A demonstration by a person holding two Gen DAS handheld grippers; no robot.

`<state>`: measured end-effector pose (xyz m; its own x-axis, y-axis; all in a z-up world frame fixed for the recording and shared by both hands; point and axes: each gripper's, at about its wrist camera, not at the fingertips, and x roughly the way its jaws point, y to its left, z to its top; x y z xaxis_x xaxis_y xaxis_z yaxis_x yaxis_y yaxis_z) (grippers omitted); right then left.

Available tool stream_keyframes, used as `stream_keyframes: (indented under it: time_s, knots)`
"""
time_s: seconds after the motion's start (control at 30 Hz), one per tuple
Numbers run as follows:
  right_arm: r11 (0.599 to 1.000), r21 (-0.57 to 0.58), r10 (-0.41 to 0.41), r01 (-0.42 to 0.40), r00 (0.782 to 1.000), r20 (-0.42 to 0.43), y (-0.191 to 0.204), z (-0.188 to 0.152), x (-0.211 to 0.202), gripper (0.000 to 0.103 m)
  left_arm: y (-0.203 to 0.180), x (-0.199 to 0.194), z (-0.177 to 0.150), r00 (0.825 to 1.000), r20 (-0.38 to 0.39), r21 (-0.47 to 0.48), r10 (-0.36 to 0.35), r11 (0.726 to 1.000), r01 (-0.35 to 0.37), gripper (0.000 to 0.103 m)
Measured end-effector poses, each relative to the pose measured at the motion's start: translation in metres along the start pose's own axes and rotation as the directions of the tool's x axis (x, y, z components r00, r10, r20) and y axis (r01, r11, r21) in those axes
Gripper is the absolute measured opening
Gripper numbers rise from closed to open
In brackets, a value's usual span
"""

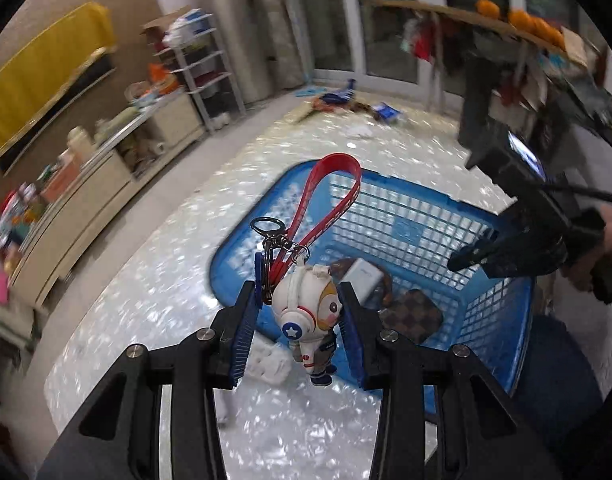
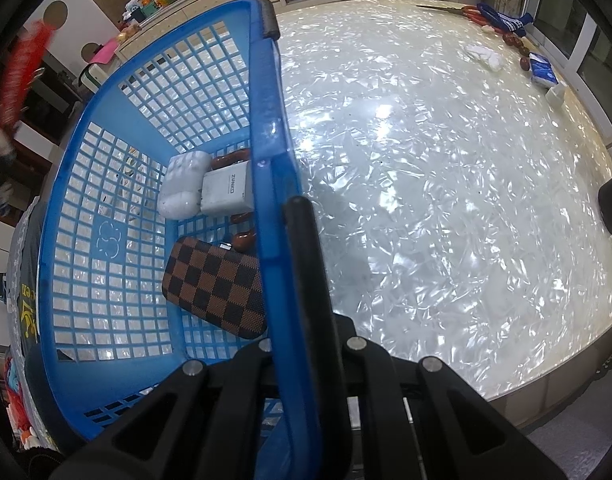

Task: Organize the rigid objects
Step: 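Carry the astronaut keychain into the basket and open the left gripper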

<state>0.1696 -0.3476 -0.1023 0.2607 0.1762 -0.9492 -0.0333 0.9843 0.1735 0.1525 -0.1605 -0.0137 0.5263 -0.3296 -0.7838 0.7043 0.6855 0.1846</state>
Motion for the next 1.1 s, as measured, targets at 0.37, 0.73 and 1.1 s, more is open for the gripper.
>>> stream_keyframes:
  time_s: [0.37,0.73,1.1]
  knots:
    - [1.000,-0.006,0.000,0.000,1.000,-0.002,0.001,0.001,0.000,0.006,-0.026,0.060,0.014,0.996,-0.040,0.147,-0.085,0.985,0.090,0.043]
    - [1.000,-0.005,0.010,-0.010,1.000,-0.005,0.000,0.002,0.000,0.006,-0.022,0.118,0.025,0.982,-0.149,0.229,-0.119,0.962,0.151,0.043]
    - [1.000,-0.006,0.008,-0.008,1.000,-0.004,0.002,0.001,0.001,0.006,-0.029,0.147,0.028,0.963,-0.256,0.327,-0.081,0.930,0.165,0.044]
